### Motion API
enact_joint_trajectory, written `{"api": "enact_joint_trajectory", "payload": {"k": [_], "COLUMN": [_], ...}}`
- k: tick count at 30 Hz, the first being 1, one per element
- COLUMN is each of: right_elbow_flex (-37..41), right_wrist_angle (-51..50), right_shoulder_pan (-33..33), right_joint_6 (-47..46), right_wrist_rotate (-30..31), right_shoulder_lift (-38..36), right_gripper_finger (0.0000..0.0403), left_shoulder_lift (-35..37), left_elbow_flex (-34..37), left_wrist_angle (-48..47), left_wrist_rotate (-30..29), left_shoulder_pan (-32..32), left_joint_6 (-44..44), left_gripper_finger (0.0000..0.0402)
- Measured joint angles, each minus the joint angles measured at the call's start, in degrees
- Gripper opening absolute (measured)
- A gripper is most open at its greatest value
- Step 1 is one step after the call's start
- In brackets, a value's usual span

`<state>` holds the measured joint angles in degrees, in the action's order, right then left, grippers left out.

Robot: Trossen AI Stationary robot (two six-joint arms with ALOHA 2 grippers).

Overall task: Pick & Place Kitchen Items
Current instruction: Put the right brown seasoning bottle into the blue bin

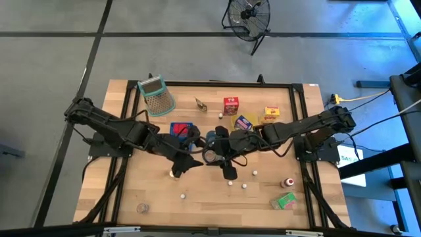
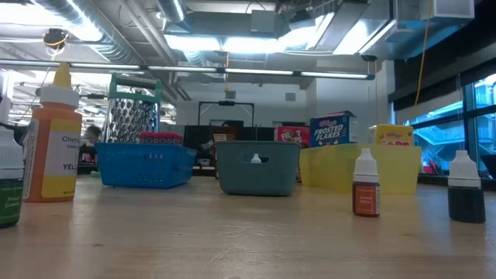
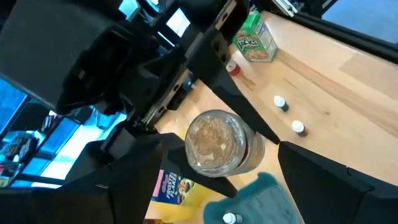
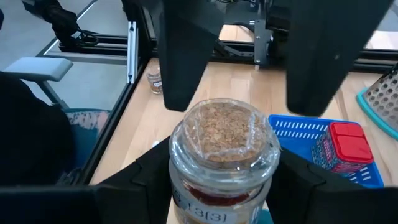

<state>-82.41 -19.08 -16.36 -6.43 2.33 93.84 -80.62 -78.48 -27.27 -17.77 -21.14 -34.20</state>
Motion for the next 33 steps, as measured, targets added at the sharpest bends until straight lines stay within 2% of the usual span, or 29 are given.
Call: {"api": "enact_joint_trajectory", "payload": {"k": [12,33], "right_elbow_flex": [0.00,0.00], "right_wrist_angle": [-0.56,-1.18], "right_shoulder_pan": [-0.02,0.02], "right_joint_6": [0.43,0.21], "right_wrist_rotate": [-0.35,-1.33], "right_shoulder_lift": [0.00,0.00], "right_gripper_finger": [0.0196,0.0196], "left_shoulder_lift": [-2.79,-3.34], "left_elbow_flex": [-0.07,-0.07], "left_wrist_angle": [3.53,0.04], "left_wrist_rotate": [8.67,11.05], "left_shoulder_pan": [4.24,4.87], "left_joint_6": [-2.61,-3.04], "left_gripper_finger": [0.0318,0.0317]}}
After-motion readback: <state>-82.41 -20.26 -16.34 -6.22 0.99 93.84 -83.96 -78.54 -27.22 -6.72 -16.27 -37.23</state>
